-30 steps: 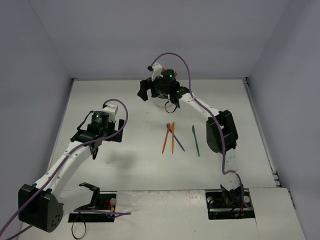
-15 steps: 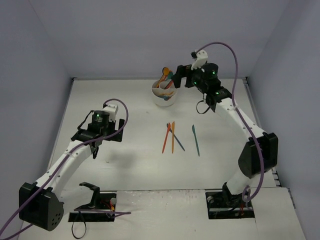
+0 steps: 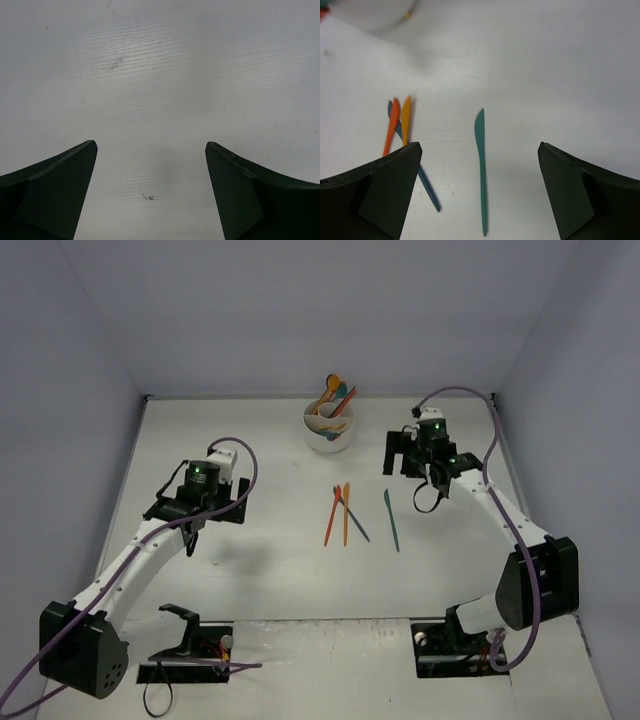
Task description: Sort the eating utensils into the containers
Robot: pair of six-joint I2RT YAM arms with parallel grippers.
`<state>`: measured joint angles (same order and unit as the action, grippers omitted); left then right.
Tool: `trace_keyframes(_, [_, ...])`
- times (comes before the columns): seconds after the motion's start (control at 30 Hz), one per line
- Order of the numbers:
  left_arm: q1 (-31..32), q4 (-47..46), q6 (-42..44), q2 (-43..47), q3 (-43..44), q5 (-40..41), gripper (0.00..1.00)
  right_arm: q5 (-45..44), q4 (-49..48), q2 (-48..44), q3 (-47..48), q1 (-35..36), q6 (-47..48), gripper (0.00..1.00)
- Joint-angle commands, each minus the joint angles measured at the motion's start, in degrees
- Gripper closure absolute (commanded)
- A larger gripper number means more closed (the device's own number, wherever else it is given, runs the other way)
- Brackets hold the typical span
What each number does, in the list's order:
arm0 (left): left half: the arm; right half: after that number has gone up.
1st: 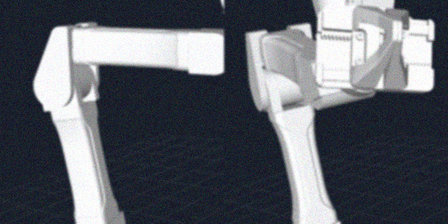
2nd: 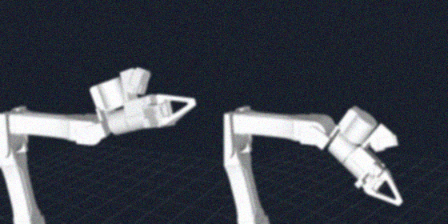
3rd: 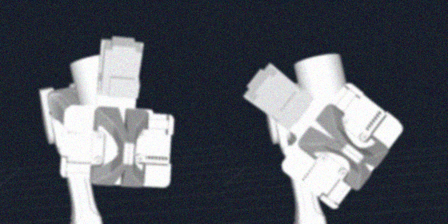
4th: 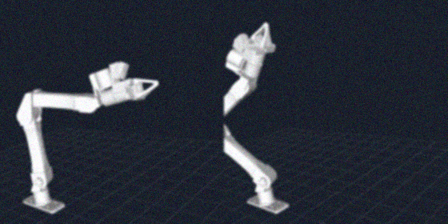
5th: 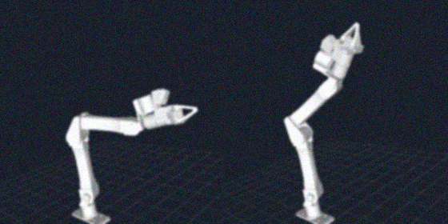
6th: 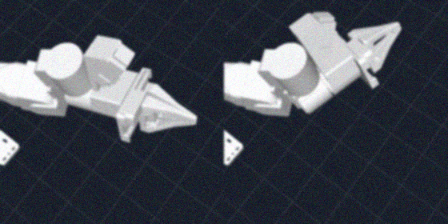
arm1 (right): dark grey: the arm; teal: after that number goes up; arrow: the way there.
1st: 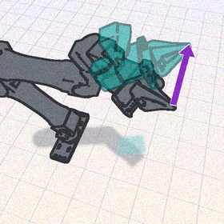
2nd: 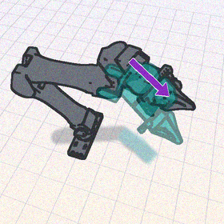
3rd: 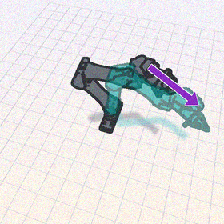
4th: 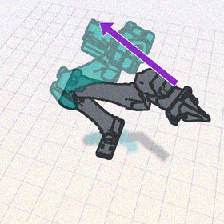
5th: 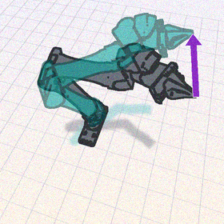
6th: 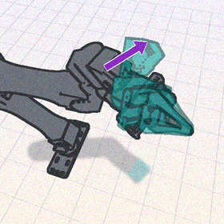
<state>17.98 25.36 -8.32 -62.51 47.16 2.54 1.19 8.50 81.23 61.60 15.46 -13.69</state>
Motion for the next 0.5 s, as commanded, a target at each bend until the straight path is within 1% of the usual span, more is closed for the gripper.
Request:
trace_keyframes(0.0, [-0.31,-3.0,-0.12,-0.7,1.62,-0.56,0.12,-1.98,5.74,-4.05,-5.12,0.43,-4.0,0.03])
trace_keyframes(0.1, [-0.31,-2.92,-0.12,-1.14,1.74,-0.72,0.12,-0.48,6.93,-3.36,-8.87,0.93,-4.98,0.1])
trace_keyframes(0.13, [-0.31,-2.86,-0.12,-1.2,1.8,-0.78,0.12,0.55,7.06,-2.76,-9.73,1.23,-5.29,0.15])
trace_keyframes(0.23, [-0.25,-2.86,-0.12,-1.21,1.69,-0.79,0.12,0.96,7.15,-0.7,-10.74,2.63,-6.57,0.36])
trace_keyframes(0.37, [-0.22,-2.86,-0.03,-1.29,1.72,-0.79,0.12,0.76,7.23,3.62,-10.06,4.86,-7.15,0.52])
trace_keyframes(0.4, [-0.22,-2.86,-0.03,-1.29,1.8,-0.79,0.12,0.92,7.15,5.1,-9.59,5.18,-7.31,0.55])
trace_keyframes(0.47, [-0.22,-2.86,0.05,-1.18,1.71,-0.81,0.12,0.48,7.15,6.85,-9.37,5.7,-7.9,0.57])
